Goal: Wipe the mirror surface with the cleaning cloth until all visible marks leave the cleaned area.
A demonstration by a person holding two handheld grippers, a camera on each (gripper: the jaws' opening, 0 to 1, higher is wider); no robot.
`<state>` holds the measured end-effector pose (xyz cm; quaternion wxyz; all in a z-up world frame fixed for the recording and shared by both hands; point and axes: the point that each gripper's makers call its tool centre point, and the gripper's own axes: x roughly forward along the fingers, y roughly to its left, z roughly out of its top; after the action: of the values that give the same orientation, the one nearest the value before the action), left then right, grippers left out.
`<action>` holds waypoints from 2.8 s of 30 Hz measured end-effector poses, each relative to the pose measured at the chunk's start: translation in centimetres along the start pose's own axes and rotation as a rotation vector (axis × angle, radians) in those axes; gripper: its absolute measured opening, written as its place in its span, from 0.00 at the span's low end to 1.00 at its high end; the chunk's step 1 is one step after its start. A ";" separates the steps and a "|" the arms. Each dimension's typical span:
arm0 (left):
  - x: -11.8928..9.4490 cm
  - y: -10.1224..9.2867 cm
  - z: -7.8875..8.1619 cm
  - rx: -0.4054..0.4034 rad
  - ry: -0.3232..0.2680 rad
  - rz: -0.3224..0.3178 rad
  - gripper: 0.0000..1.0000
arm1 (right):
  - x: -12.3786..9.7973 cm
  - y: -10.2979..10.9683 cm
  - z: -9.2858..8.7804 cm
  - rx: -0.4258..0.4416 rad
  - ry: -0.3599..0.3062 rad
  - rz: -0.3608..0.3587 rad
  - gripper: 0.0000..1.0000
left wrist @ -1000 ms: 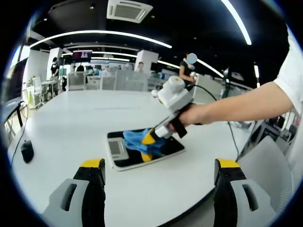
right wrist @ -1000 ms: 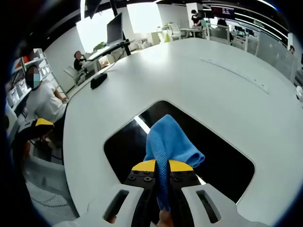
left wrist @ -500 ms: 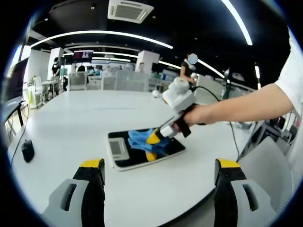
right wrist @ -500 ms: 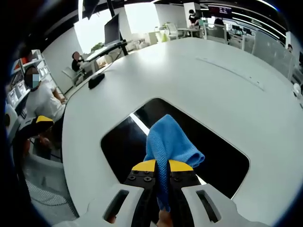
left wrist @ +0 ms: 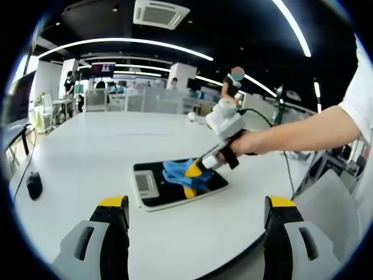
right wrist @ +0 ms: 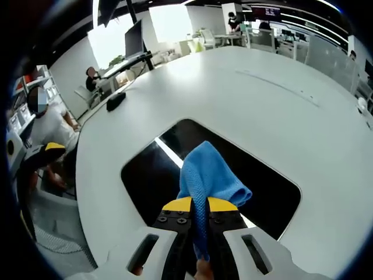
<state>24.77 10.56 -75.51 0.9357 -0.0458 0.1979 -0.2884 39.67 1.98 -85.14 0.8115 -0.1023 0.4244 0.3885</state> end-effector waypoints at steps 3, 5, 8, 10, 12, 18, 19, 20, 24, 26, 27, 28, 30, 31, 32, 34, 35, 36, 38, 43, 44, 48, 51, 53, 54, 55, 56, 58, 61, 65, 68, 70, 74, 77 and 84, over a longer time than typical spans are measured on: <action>0.0 0.0 0.0 0.000 0.000 0.001 0.97 | -0.1 -0.2 -0.1 0.003 0.001 -0.002 0.03; 0.0 0.0 0.0 -0.002 0.000 0.000 0.97 | -0.2 -0.3 -0.1 0.007 0.000 -0.004 0.03; 0.0 0.0 0.0 0.001 0.002 -0.001 0.97 | -0.3 -0.6 -0.2 0.011 -0.003 -0.008 0.03; 0.0 0.0 -0.1 0.007 0.004 0.000 0.97 | -0.4 -1.1 -0.4 0.013 -0.001 -0.012 0.03; 0.0 0.0 -0.1 0.006 0.004 0.000 0.97 | -0.4 -1.2 -0.4 0.014 0.000 -0.014 0.03; 0.0 -0.1 -0.1 0.005 0.007 -0.002 0.97 | -0.9 -2.1 -0.9 0.024 0.001 -0.027 0.03; 0.0 -0.1 -0.2 0.004 0.009 -0.001 0.97 | -0.9 -2.2 -1.0 0.026 0.000 -0.028 0.03; 0.0 0.0 -0.1 0.006 0.009 0.000 0.97 | -1.0 -2.2 -1.0 0.027 0.000 -0.029 0.03; 0.0 0.0 -0.2 0.007 0.009 0.001 0.97 | -1.2 -2.4 -1.2 0.031 -0.001 -0.032 0.03; 0.0 0.0 -0.2 0.008 0.009 0.001 0.97 | -1.3 -2.4 -1.4 0.033 -0.001 -0.034 0.03; 0.0 0.0 -0.2 0.009 0.010 0.002 0.97 | -1.4 -2.4 -1.4 0.033 -0.001 -0.035 0.03; 0.0 0.0 -0.2 0.008 0.010 0.002 0.97 | -1.5 -2.5 -1.5 0.032 -0.001 -0.037 0.03; 0.0 0.0 -0.2 0.008 0.009 0.004 0.97 | -1.6 -2.5 -1.6 0.032 0.000 -0.038 0.03; 0.0 0.0 -0.2 0.008 0.009 0.004 0.97 | -1.6 -2.5 -1.6 0.032 0.000 -0.038 0.03; 0.0 0.0 -0.2 0.008 0.010 0.004 0.97 | -1.7 -2.6 -1.6 0.034 -0.001 -0.039 0.03; 0.0 0.0 -0.2 0.007 0.009 0.005 0.97 | -1.7 -2.6 -1.7 0.037 -0.002 -0.039 0.03; 0.0 0.0 -0.2 0.007 0.009 0.006 0.97 | -1.7 -2.6 -1.7 0.038 -0.002 -0.039 0.03; 0.0 0.0 -0.2 0.008 0.010 0.006 0.97 | -1.7 -2.6 -1.8 0.038 -0.002 -0.039 0.03; 0.0 0.0 -0.2 0.008 0.011 0.005 0.97 | -1.8 -2.8 -1.9 0.039 -0.003 -0.040 0.03; 0.0 -0.2 -0.5 0.012 0.025 -0.004 0.94 | -2.0 -3.1 -2.0 0.044 -0.005 -0.041 0.03; 0.0 -0.2 -0.4 0.010 0.021 -0.006 0.95 | -2.1 -3.2 -2.1 0.045 -0.005 -0.041 0.03; 0.0 -0.1 -0.1 0.004 0.005 -0.002 0.98 | -2.2 -3.4 -2.2 0.049 -0.004 -0.045 0.03; 0.0 -0.1 -0.1 0.006 0.005 -0.002 0.98 | -2.3 -3.5 -2.3 0.050 -0.005 -0.046 0.03; 0.0 0.0 -0.1 0.005 0.005 0.001 0.98 | -2.5 -3.4 -2.4 0.051 -0.005 -0.049 0.03; 0.0 0.0 -0.1 0.006 0.006 0.002 0.98 | -2.6 -3.4 -2.5 0.052 -0.005 -0.050 0.03; 0.0 0.0 -0.2 0.007 0.007 0.002 0.98 | -2.6 -3.6 -2.5 0.053 -0.005 -0.051 0.03; 0.0 0.0 -0.2 0.007 0.007 0.002 0.98 | -2.6 -3.7 -2.6 0.054 -0.005 -0.053 0.03; 0.0 -0.1 -0.2 0.008 0.008 0.003 0.99 | -2.7 -3.8 -2.7 0.058 -0.006 -0.056 0.03; 0.0 0.0 -0.2 0.008 0.010 0.004 0.99 | -3.1 -3.9 -2.9 0.061 -0.005 -0.061 0.03; 0.0 0.0 -0.3 0.010 0.013 0.005 0.99 | -3.3 -4.4 -3.1 0.067 -0.005 -0.066 0.03; 0.0 0.0 -0.3 0.011 0.014 0.006 0.99 | -3.3 -4.6 -3.3 0.071 -0.006 -0.070 0.03; 0.0 0.0 -0.3 0.010 0.015 0.006 0.99 | -3.4 -4.4 -3.3 0.072 -0.006 -0.072 0.03; 0.0 0.0 -0.3 0.010 0.018 0.006 0.99 | -3.6 -4.6 -3.4 0.075 -0.006 -0.075 0.03; 0.0 0.0 -0.3 0.009 0.018 0.007 0.99 | -3.8 -4.7 -3.6 0.075 -0.005 -0.078 0.03; 0.0 0.1 -0.3 0.007 0.018 0.011 0.99 | -4.0 -5.1 -3.8 0.083 -0.010 -0.086 0.03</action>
<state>24.66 10.68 -75.80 0.9355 -0.0388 0.2056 -0.2845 39.66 -5.54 -85.31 0.8330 -0.0847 0.4314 0.3358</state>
